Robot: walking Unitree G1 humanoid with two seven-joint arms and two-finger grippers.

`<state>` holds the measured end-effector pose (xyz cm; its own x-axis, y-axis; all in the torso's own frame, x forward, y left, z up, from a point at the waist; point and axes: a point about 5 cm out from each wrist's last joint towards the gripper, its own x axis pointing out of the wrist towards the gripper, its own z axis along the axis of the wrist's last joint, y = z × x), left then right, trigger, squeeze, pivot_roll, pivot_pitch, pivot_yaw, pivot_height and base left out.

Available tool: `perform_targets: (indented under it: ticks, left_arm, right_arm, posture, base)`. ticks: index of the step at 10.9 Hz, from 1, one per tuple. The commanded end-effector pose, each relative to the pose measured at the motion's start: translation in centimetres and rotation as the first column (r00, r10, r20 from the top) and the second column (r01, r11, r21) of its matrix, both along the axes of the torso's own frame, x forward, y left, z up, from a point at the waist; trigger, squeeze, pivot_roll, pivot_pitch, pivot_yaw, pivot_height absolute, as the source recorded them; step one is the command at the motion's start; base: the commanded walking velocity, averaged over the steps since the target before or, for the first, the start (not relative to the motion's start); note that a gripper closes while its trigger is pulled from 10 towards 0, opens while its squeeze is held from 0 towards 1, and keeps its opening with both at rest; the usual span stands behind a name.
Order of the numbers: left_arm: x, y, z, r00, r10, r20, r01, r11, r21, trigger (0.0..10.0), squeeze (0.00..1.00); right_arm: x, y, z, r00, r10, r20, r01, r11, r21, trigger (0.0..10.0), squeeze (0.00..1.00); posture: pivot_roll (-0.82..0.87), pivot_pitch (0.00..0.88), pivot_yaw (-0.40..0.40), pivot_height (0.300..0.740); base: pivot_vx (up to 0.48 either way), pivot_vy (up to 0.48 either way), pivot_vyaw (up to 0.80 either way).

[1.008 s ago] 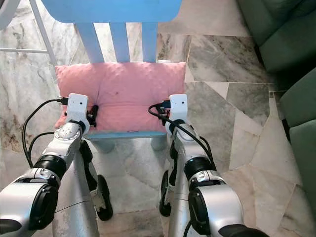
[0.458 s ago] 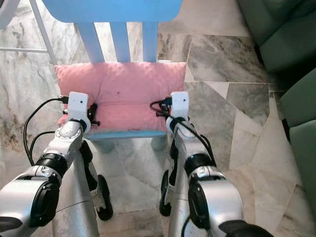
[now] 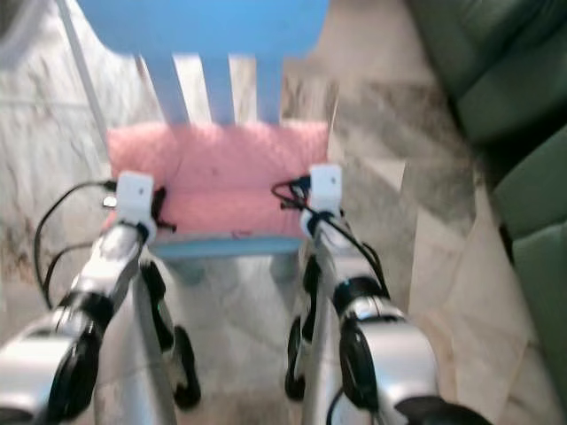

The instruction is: Move the pillow to the sofa

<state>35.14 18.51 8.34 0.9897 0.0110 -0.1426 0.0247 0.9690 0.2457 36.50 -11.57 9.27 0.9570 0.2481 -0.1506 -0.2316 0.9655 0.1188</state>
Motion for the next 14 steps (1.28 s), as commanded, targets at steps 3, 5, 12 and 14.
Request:
perform_targets:
  ticks: [3, 5, 12, 14]
  left_arm:
    - [-3.8, 2.6, -0.6, 0.982, 0.105, 0.158, -0.123, 0.987, 0.105, 0.0, 0.00]
    - [-5.3, 1.2, 0.0, 0.977, 0.038, 0.210, -0.065, 0.991, 0.121, 0.0, 0.00]
    - [-9.9, -0.9, 0.9, 0.966, -0.006, 0.260, -0.034, 0.988, 0.148, 10.0, 0.00]
    - [-10.4, -1.6, 1.0, 0.973, -0.019, 0.228, -0.026, 0.981, 0.190, 10.0, 0.00]
  right_arm:
    - [-2.3, -4.3, -0.5, 0.984, -0.065, 0.167, 0.079, 0.994, -0.075, 0.0, 0.00]
    - [-3.8, -5.0, -0.1, 0.971, -0.042, 0.234, 0.066, 0.993, -0.095, 0.0, 0.00]
    - [-11.8, -6.4, -0.2, 0.954, -0.090, 0.287, 0.151, 0.969, -0.198, 10.0, 0.00]
    - [-12.0, -6.1, 0.6, 0.960, -0.116, 0.254, 0.166, 0.969, -0.184, 10.0, 0.00]
  posture:
    - [0.04, 0.003, -0.078, 0.477]
    - [0.05, 0.000, -0.086, 0.477]
    - [0.02, 0.000, -0.058, 0.477]
    - [0.02, 0.000, -0.054, 0.502]
  base:
    - [0.000, 0.000, 0.00]
    - [0.000, 0.000, 0.00]
    - [0.000, 0.000, 0.00]
    - [0.000, 0.000, 0.00]
